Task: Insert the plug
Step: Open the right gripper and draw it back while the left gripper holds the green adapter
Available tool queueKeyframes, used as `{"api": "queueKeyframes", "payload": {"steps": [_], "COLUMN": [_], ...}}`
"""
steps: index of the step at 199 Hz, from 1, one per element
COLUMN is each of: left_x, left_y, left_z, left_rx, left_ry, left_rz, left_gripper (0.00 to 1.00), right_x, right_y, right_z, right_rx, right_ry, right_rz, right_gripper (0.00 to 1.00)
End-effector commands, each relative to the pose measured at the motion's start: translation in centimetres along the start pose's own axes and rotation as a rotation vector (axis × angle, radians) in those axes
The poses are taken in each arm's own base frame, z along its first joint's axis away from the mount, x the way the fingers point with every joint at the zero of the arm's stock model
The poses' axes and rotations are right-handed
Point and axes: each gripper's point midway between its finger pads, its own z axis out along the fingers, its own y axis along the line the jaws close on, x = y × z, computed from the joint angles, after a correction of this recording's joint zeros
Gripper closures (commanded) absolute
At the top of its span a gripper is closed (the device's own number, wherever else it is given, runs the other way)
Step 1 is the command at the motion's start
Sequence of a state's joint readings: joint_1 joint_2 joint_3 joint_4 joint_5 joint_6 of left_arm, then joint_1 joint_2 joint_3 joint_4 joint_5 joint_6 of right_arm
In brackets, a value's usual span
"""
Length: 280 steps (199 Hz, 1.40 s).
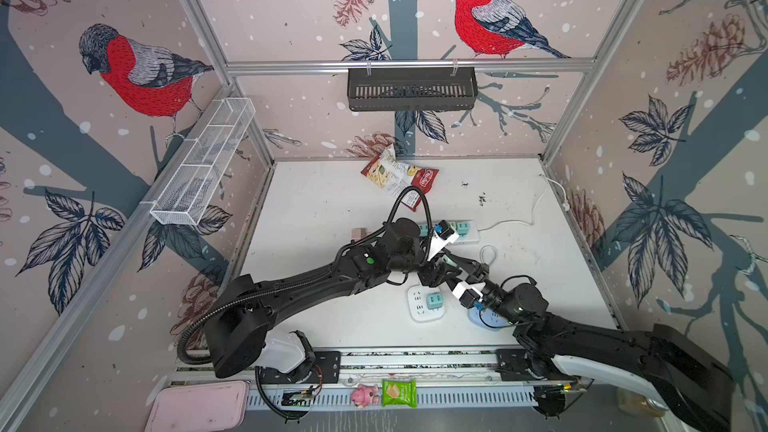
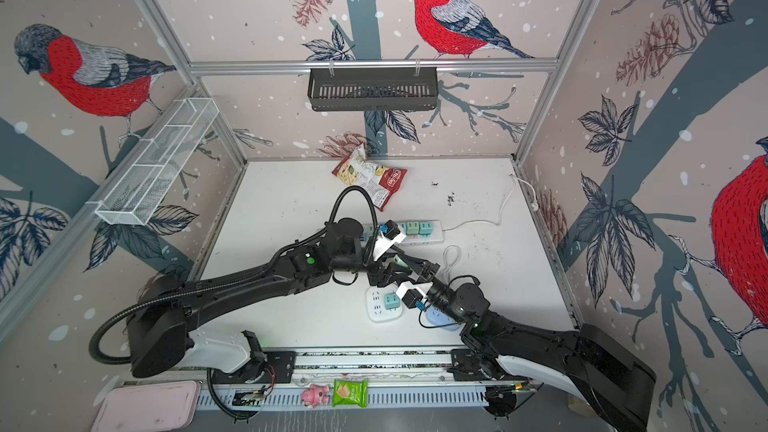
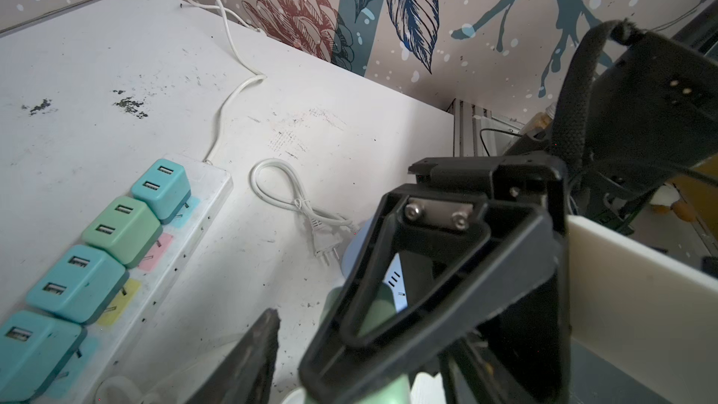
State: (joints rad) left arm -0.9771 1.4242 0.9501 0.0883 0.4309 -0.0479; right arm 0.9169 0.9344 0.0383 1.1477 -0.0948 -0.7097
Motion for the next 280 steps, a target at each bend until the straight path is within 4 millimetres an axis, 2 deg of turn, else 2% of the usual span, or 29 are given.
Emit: {"api": "queueKeyframes", "payload": {"steps": [1,22,37,52,68,78,98,105,111,121,127,129,130,131,133,135,169,183,207,238,250,280], "left_x": [0.9,1.3,1.6,1.6,1.3,1.1,0.7,0.4,0.2,-0.1,-0.2,-0.3,-0.3,-0.3,-0.4,-0.4,-1.2,-1.3,-1.5,-1.2,-0.7,-0.3], "left_y": [0.2,0.2,0.1,0.2,0.2,0.4,0.5,0.5,0.5,0.6,0.7,0.7,0.7,0.8,0.8,0.9,1.4,2.4,4.9,7.5,8.0,7.7], "left_z": [0.7,1.2,1.3,1.2,1.1,1.0,0.8,0.7,0.6,0.2,0.0,0.0,-0.1,-0.1,-0.2,-0.3,-2.3,-3.3,-6.3,-11.2,-12.4,-13.3], "left_rx": [-0.035,-0.028,-0.022,-0.025,-0.033,-0.044,-0.057,-0.062,-0.065,-0.078,-0.089,-0.093,-0.095,-0.097,-0.103,-0.110,-0.183,-0.262,-0.467,-0.737,-0.793,-0.807], "left_ry": [0.057,0.075,0.087,0.087,0.077,0.071,0.058,0.049,0.040,0.023,0.014,0.011,0.010,0.007,0.004,0.001,-0.067,-0.094,-0.158,-0.251,-0.239,-0.221], "left_rz": [0.034,0.030,0.025,0.025,0.025,0.026,0.027,0.029,0.030,0.035,0.036,0.036,0.036,0.037,0.037,0.038,0.089,0.109,0.165,0.219,0.246,0.297], "left_gripper": [0.40,0.51,0.67,0.84,0.95,1.00,1.00,1.00,1.00,1.00,1.00,1.00,1.00,1.00,1.00,1.00,1.00,1.00,1.00,1.00,1.00,1.00], "right_x": [-0.8,-0.8,-0.8,-0.8,-0.8,-0.7,-0.9,-0.9,-0.9,-1.0,-0.9,-0.9,-0.9,-0.9,-0.9,-0.9,-1.0,-1.3,-1.9,-2.3,-2.3,-1.4], "right_y": [-1.0,-1.1,-1.0,-1.0,-1.1,-1.0,-0.8,-0.6,-0.5,-0.5,-0.3,-0.3,-0.3,-0.3,-0.2,-0.3,-0.2,-0.3,-0.7,-1.5,-2.1,-5.0], "right_z": [0.1,0.1,0.1,0.2,0.2,0.2,0.2,0.2,0.2,0.3,0.3,0.4,0.4,0.4,0.4,0.4,0.5,0.2,-0.7,-1.7,-1.9,-2.2], "right_rx": [0.040,0.043,0.042,0.040,0.043,0.042,0.031,0.021,0.015,0.011,0.005,0.003,0.002,0.002,0.000,0.000,-0.008,0.000,0.022,0.054,0.071,0.181], "right_ry": [-0.025,-0.024,-0.024,-0.023,-0.023,-0.022,-0.032,-0.033,-0.035,-0.039,-0.036,-0.035,-0.036,-0.037,-0.035,-0.035,-0.035,-0.047,-0.081,-0.108,-0.108,-0.058], "right_rz": [-0.002,-0.001,-0.001,-0.001,0.000,-0.001,0.000,0.000,0.000,0.002,0.003,0.003,0.003,0.003,0.002,0.002,0.005,0.008,0.006,0.011,0.026,0.096], "right_gripper": [0.98,0.98,0.97,0.91,0.88,0.84,0.79,0.74,0.60,0.51,0.42,0.32,0.18,0.09,0.02,0.00,0.01,0.00,0.01,0.01,0.00,0.01]}}
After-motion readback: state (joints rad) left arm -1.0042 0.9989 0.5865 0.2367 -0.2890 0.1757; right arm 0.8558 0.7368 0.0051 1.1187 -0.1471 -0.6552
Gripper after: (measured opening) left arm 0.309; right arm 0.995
